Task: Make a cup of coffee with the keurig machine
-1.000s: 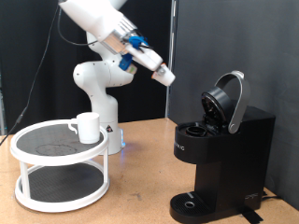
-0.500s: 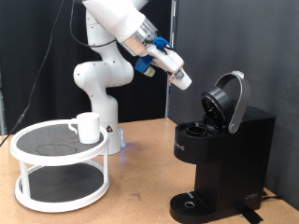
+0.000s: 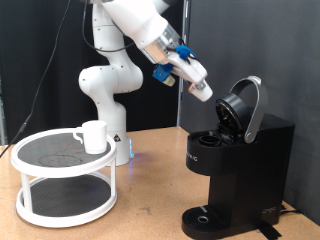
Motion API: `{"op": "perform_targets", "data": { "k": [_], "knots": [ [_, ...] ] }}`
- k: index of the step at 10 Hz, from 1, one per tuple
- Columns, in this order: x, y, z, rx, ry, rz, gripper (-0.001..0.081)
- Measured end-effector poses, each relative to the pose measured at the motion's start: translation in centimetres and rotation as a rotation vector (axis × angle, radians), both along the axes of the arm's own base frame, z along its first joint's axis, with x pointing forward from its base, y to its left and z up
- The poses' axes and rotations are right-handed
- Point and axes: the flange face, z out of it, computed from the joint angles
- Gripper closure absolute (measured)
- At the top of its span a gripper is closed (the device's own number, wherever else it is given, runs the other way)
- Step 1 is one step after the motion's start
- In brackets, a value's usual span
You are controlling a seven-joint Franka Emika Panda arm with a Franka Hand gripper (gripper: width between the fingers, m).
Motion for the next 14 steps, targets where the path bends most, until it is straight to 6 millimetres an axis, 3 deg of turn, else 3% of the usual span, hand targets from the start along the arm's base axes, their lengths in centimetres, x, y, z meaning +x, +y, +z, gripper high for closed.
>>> {"op": "perform_targets", "data": {
  "k": [9, 14],
  "knots": [
    [0.9, 1.7, -8.1, -0.125, 0.067, -0.031, 0.0436],
    [0.9, 3.2, -9.1, -0.114, 0.074, -0.024, 0.0436]
  ]
}}
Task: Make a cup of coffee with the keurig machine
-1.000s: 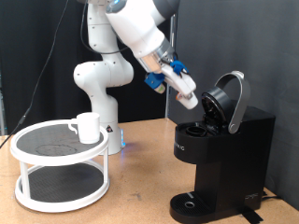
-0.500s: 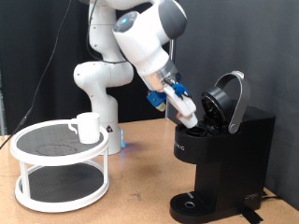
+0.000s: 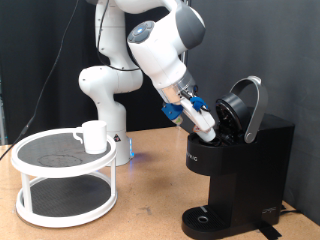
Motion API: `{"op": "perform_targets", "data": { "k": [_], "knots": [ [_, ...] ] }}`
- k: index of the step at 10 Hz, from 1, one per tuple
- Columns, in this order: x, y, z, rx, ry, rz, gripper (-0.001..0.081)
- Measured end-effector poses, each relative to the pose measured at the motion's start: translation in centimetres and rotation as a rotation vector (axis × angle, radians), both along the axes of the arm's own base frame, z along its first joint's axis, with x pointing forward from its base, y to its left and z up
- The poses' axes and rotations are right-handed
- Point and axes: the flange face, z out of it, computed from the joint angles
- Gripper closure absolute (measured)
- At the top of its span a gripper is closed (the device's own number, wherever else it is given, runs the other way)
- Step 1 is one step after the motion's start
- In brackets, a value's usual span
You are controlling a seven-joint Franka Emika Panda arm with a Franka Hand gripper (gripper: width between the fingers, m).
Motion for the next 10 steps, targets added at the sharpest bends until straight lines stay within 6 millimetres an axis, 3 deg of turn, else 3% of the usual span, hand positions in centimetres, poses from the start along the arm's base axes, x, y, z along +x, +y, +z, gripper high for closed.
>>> {"op": "perform_targets", "data": {
  "k": [3, 4, 5, 6, 7, 8, 10],
  "knots": [
    [0.1, 0.3, -0.2, 0.002, 0.001, -0.003, 0.0436],
    [0.1, 0.4, -0.2, 0.005, 0.001, -0.003, 0.0338],
    [0.1, 0.6, -0.2, 0.006, 0.001, -0.001, 0.0338],
    [0.1, 0.6, -0.2, 0.006, 0.002, 0.000, 0.0158],
    [0.1, 0.7, -0.2, 0.014, 0.001, -0.003, 0.0158],
    [0.0, 0.9, 0.0, 0.031, 0.004, 0.004, 0.0089],
    [-0.6, 1.5, 1.2, 0.083, 0.016, 0.054, 0.0076]
  ]
}}
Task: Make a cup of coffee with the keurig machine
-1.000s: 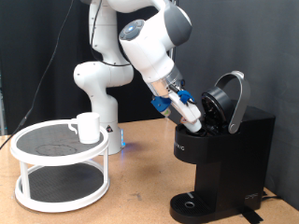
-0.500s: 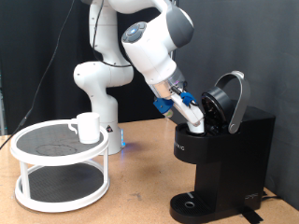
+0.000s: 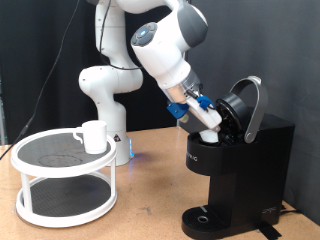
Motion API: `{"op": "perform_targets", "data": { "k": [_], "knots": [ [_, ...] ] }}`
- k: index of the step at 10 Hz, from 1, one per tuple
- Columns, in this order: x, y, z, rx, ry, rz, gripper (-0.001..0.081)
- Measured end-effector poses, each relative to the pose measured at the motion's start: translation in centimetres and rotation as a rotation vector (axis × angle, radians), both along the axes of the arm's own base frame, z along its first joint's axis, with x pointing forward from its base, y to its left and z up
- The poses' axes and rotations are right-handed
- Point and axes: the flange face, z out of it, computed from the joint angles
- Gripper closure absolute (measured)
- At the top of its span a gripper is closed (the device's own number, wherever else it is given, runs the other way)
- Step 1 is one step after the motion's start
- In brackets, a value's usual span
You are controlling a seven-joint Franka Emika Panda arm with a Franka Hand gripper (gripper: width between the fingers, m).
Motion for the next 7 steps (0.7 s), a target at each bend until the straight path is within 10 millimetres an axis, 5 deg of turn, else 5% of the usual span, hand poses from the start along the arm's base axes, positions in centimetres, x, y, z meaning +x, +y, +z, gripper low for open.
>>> {"op": "perform_targets", "data": {
  "k": [3, 7],
  "knots": [
    [-1.0, 0.5, 1.6, 0.016, 0.009, 0.038, 0.0072],
    [-1.5, 0.5, 0.8, -0.047, 0.053, 0.013, 0.0072]
  ]
}}
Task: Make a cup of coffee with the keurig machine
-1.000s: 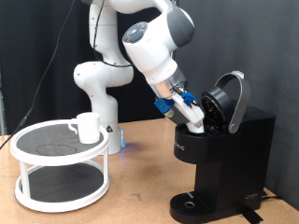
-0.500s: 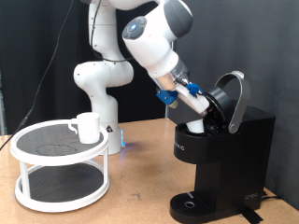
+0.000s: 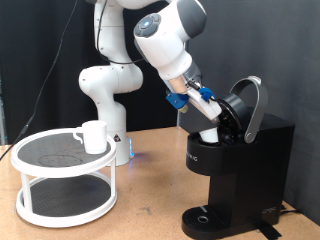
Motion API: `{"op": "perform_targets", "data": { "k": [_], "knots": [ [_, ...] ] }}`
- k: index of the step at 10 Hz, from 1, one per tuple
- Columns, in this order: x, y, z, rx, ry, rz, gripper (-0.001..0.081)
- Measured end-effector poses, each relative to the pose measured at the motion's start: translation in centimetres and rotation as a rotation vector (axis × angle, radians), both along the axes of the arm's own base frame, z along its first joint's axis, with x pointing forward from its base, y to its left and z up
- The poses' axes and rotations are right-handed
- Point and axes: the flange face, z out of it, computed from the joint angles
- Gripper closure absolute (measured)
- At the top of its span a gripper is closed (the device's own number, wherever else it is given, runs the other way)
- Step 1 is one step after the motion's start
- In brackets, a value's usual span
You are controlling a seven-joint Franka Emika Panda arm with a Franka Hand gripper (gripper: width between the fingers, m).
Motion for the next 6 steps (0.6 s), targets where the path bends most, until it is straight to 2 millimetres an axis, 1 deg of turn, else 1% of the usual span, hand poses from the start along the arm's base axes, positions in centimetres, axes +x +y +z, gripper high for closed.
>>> {"op": "perform_targets", "data": {
  "k": [6],
  "knots": [
    [0.6, -0.4, -1.4, -0.030, -0.008, -0.045, 0.0072]
  ]
}}
